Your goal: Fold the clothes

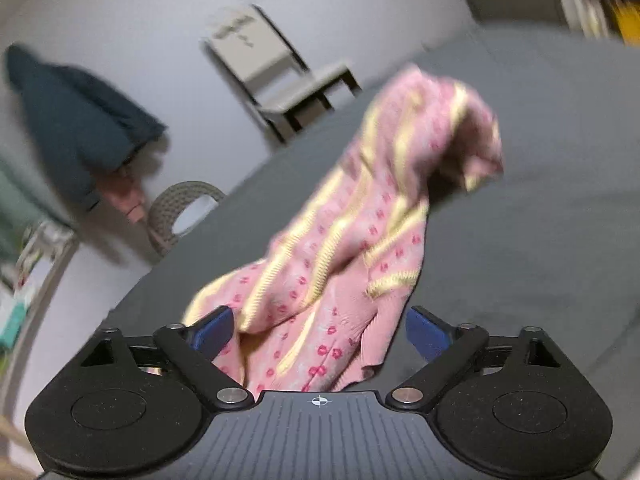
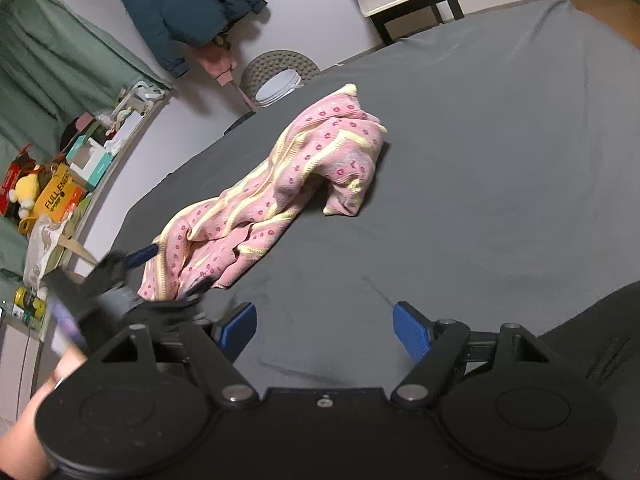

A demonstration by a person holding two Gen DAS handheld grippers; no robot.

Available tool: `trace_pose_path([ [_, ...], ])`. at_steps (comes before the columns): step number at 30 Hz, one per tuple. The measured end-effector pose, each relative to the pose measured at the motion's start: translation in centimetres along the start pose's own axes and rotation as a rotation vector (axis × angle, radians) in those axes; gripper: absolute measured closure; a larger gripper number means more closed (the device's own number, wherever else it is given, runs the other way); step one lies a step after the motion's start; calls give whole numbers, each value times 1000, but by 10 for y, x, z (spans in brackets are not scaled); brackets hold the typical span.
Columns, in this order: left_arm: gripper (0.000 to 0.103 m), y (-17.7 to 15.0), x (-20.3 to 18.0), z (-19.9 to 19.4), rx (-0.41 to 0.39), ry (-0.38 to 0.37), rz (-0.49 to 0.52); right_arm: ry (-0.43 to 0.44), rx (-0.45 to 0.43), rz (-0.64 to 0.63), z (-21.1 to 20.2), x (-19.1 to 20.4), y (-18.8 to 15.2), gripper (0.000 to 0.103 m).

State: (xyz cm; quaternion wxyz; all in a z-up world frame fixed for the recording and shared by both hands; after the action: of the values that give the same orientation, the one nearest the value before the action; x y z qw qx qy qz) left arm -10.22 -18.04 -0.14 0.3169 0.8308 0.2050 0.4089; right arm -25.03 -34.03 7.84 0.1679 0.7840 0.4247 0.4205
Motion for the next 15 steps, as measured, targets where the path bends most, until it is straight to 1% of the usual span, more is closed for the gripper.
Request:
trace_pose_path([
  [1,45,-3,-5,9,28,-4,60,0,0,-7,-2,1,0,28],
  [2,52,-6,-12,14,55,-5,132,-1,1,-13,-4,2,-1,27],
  [4,57,-11,-16,17,76,-40,223,-2,3,-18,-7,2,-3,26],
  [7,59,-23,-19,19,99,-94,332,-1,14,-8,-9,1,-7,24],
  [8,67,-26,-20,20,103,-110,359,0,20,-2,-7,0,-9,24],
  [9,72,-29,-21,21,102,-132,380,0,27,4,-5,0,-10,24],
  [10,81,-30,-21,22,98,-150,378,0,34,9,-3,0,-11,24],
  [11,95,-28,-21,22,98,-165,371,0,40,12,-1,0,-12,24],
  [12,95,-25,-20,22,99,-169,353,1,47,16,1,1,-13,24],
  [14,96,-16,-11,17,74,-154,264,14,47,19,2,5,-15,24],
  [15,96,-11,-5,12,59,-145,202,24,46,18,3,7,-16,24],
])
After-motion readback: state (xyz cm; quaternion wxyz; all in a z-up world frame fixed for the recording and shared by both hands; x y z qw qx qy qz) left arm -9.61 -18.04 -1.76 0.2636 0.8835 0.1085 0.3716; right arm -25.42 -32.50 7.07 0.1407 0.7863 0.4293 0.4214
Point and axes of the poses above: each gripper's, at about its wrist camera, not at the fingertips, and z roughly the way its jaws point, x to its left, y to its top, the point moved 2 cm from there along z, roughly the way its jaws point, and after that the axes turned 13 degrees about -x, right-handed, at the moved point
